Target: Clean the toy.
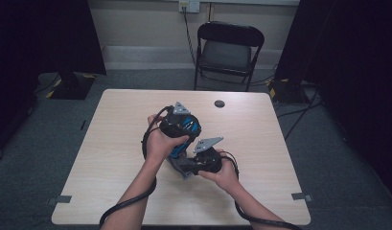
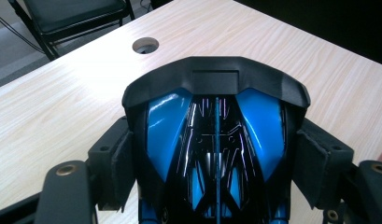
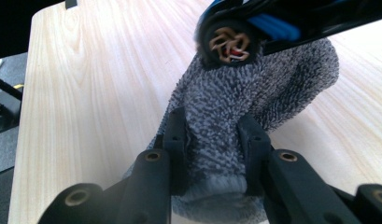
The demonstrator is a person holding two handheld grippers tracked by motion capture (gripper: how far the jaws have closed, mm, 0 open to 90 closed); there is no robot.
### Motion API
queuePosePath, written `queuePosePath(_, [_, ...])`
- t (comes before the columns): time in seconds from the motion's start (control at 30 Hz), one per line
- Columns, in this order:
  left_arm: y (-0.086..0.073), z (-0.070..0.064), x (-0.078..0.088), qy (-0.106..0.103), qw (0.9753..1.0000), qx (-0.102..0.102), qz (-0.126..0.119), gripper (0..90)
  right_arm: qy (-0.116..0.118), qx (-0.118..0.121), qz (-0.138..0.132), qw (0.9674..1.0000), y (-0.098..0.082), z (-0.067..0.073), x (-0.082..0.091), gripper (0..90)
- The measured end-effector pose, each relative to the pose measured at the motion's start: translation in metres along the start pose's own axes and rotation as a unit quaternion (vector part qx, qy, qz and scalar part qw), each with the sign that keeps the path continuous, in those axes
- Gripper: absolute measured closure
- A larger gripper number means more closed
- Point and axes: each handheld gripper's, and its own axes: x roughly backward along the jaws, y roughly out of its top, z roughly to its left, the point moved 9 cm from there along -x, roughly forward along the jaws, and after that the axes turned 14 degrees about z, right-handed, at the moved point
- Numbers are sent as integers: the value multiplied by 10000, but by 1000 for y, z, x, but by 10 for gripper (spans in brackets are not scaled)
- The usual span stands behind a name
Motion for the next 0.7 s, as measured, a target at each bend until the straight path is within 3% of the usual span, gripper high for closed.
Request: queuePosePath(0.7, [-6, 21, 4, 225, 9997, 129, -28, 256, 187, 512, 213, 9983, 1, 27, -8, 700])
